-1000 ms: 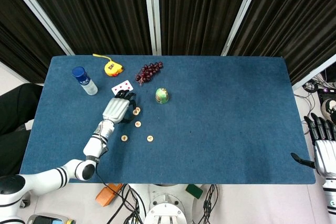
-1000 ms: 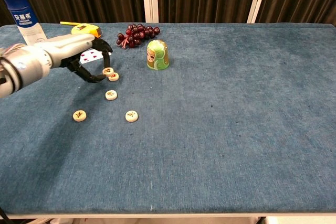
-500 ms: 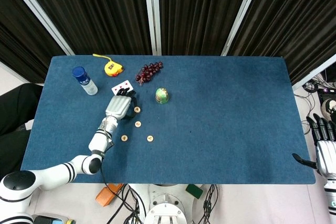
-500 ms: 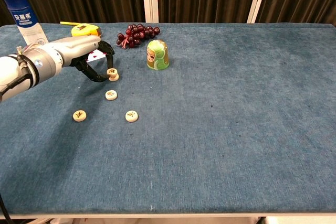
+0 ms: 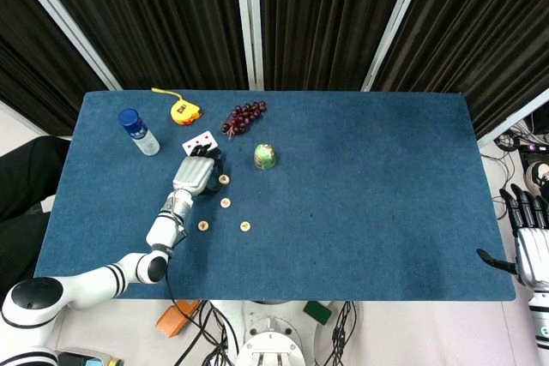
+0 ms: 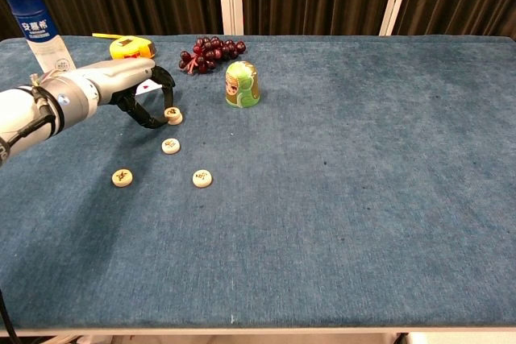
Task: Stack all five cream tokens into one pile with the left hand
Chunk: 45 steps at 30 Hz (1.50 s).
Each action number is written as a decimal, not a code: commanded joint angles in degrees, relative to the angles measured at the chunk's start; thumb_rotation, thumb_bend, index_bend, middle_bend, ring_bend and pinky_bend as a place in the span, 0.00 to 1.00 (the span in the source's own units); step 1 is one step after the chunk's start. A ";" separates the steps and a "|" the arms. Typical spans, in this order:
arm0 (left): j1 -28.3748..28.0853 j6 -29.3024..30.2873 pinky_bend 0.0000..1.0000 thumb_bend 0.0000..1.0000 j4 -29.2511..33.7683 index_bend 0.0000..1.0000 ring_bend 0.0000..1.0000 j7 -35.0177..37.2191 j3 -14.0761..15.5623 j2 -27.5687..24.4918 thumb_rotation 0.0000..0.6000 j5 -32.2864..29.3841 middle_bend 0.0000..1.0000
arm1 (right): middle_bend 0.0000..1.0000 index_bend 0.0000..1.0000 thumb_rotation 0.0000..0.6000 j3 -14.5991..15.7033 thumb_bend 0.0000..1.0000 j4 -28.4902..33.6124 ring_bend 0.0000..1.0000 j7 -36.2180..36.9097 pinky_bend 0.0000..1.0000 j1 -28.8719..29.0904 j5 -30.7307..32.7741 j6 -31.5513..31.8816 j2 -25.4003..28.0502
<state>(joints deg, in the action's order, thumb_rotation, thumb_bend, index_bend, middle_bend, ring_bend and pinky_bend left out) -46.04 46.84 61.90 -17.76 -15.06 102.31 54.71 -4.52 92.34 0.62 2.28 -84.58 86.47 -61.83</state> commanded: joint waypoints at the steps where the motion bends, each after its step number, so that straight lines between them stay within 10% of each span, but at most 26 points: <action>1: -0.06 0.06 0.00 0.37 0.03 0.50 0.00 0.02 -0.03 -0.13 1.00 -0.19 0.12 | 0.00 0.00 1.00 -0.02 0.06 -0.04 0.00 0.01 0.00 0.09 0.03 -0.14 -0.05; 23: 0.09 1.40 0.00 0.36 3.90 0.28 0.00 -1.65 1.17 -2.24 1.00 -1.37 0.07 | 0.00 0.00 1.00 -0.21 0.06 -0.66 0.00 0.83 0.00 0.22 0.22 -0.39 -0.15; 34: 4.88 8.95 0.00 0.26 16.96 0.36 0.00 2.39 6.34 -8.28 1.00 10.63 0.07 | 0.00 0.00 1.00 -0.05 0.06 -0.95 0.00 0.93 0.00 0.75 -0.56 -0.81 -0.59; 45: 3.50 7.49 0.00 0.26 13.21 0.43 0.00 -2.80 7.77 -4.84 1.00 10.75 0.07 | 0.00 0.00 1.00 0.18 0.06 -1.09 0.00 1.45 0.00 -0.13 -0.53 0.35 -0.37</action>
<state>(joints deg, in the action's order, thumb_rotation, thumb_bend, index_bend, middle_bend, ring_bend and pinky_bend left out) -42.36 54.52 75.70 -19.92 -7.47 97.03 65.78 -4.34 91.25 2.07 2.15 -85.12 86.83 -62.20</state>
